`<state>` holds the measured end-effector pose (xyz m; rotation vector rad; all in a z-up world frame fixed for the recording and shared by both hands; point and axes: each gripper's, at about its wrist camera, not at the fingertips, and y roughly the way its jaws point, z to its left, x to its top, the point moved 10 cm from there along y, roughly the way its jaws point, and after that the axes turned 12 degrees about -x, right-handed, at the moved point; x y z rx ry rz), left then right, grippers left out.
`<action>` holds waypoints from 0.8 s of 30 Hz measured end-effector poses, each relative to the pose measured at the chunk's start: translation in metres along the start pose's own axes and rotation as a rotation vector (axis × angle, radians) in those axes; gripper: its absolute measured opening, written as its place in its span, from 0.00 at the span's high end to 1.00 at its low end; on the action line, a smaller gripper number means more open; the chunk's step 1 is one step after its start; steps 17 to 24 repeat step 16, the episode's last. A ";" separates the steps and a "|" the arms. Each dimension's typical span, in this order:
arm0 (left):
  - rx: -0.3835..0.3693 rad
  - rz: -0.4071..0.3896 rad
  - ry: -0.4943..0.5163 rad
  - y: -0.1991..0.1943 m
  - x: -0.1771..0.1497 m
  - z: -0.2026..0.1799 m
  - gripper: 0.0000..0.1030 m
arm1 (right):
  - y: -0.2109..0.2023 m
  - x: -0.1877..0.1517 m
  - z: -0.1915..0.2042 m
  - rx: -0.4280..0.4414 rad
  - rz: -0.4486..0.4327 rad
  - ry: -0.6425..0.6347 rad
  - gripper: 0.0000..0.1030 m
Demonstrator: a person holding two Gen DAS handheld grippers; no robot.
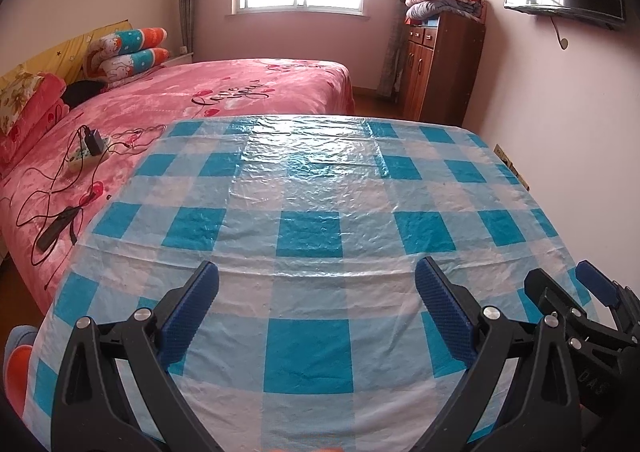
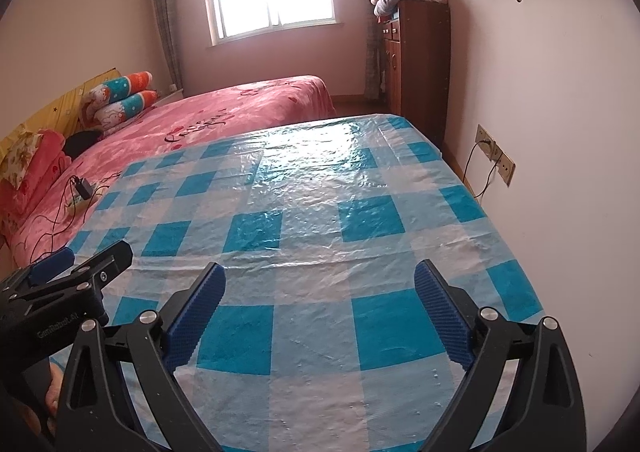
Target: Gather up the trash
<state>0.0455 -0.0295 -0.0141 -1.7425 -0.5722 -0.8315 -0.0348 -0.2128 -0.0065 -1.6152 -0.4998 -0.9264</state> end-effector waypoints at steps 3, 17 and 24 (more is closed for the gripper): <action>-0.016 -0.014 -0.015 0.000 0.000 0.001 0.04 | 0.004 -0.002 0.002 -0.002 0.015 -0.009 0.08; 0.047 0.156 -0.083 0.038 -0.029 0.033 0.04 | 0.039 -0.026 0.015 -0.049 0.180 -0.087 0.07; 0.047 0.156 -0.083 0.038 -0.029 0.033 0.04 | 0.039 -0.026 0.015 -0.049 0.180 -0.087 0.07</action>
